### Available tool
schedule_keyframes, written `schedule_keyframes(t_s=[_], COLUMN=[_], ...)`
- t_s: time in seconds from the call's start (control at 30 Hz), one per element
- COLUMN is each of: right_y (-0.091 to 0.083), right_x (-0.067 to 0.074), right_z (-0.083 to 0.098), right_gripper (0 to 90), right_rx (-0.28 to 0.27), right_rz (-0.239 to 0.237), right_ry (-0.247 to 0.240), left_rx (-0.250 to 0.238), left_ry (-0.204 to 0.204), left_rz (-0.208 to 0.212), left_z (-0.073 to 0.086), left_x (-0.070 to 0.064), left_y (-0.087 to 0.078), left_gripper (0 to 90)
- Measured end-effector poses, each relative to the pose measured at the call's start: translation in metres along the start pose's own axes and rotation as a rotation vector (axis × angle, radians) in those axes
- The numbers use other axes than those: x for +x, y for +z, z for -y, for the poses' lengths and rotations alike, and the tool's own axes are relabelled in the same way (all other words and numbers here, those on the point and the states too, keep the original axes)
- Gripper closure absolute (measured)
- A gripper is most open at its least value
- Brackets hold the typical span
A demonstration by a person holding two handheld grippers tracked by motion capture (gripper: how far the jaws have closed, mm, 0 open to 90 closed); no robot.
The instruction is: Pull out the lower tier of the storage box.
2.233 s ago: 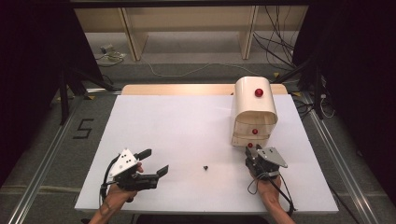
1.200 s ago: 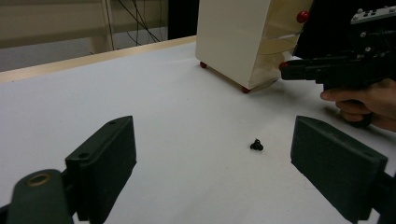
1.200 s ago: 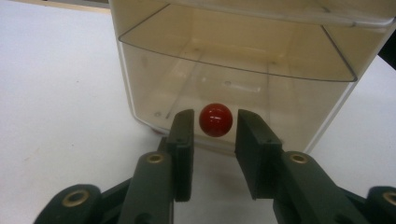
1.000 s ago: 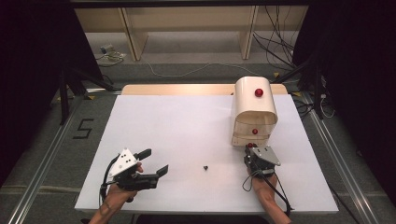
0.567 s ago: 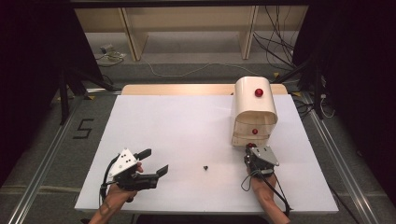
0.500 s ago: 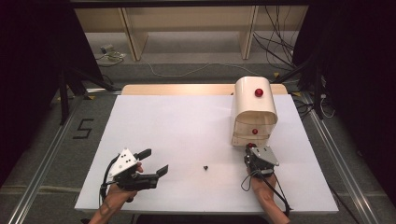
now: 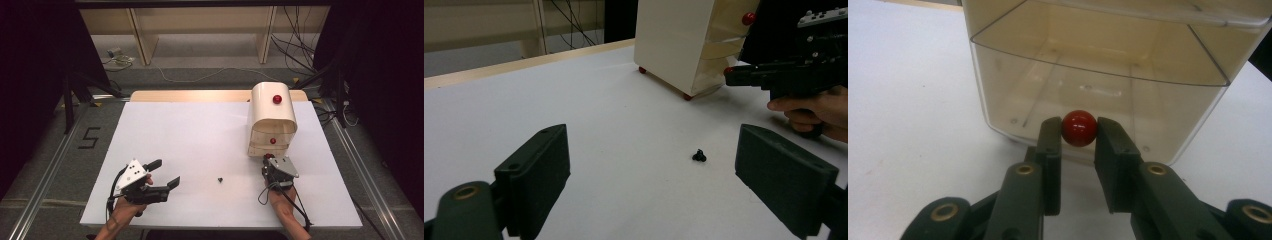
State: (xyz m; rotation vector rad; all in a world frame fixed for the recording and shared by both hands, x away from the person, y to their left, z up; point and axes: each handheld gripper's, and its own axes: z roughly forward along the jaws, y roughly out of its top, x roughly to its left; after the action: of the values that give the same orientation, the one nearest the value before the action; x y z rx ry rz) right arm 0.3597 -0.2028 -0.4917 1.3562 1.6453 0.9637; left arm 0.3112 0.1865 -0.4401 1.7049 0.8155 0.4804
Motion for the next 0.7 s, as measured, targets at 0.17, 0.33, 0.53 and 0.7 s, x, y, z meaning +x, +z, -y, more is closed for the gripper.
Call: schedule_keyframes(t_s=[0.17,0.33,0.53,0.7], right_y=[-0.0019,-0.003,-0.0047,-0.0069], right_x=[0.0,0.0001,0.0004,0.0007], right_z=[0.0,0.0001,0.0006,0.0013], right_gripper=[73.9,73.9,73.9,73.9], right_rx=[0.007,0.009,0.011,0.013], right_rz=[-0.004,-0.004,-0.004,-0.007], right_ry=[0.004,0.006,0.003,0.001], left_rx=[0.0,0.001,0.0,0.001], left_ry=[0.0,0.002,0.001,0.002], left_rz=[0.0,0.0,-0.001,-0.002], left_z=[0.0,0.0001,0.0001,0.0001], left_x=[0.0002,0.0001,0.0001,-0.0001], left_y=[-0.0001,-0.0001,-0.0001,-0.0002], left_gripper=[14.0,14.0,14.0,14.0])
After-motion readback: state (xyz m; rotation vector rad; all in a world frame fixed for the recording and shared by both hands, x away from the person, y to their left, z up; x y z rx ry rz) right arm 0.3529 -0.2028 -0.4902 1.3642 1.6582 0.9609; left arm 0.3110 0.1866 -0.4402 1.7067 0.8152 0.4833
